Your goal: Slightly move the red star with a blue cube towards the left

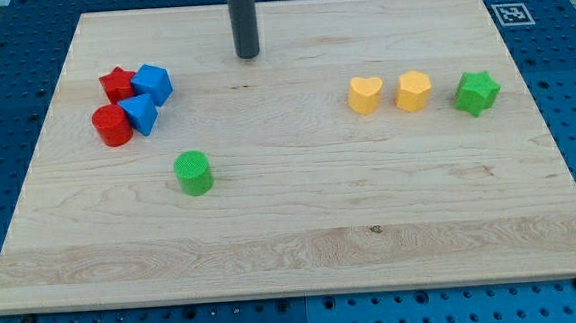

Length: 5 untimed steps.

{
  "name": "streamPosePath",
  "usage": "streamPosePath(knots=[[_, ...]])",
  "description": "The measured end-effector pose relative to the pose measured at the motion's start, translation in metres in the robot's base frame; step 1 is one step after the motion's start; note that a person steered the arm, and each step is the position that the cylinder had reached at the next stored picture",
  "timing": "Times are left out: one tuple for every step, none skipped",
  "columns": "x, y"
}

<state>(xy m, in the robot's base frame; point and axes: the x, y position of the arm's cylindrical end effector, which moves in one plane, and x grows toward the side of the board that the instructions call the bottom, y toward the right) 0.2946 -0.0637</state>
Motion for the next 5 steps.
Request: streamPosePath(knots=[[0.008, -0.039], [0.026, -0.057], [0.042, -0.067], [0.058, -0.079], [0.063, -0.083]])
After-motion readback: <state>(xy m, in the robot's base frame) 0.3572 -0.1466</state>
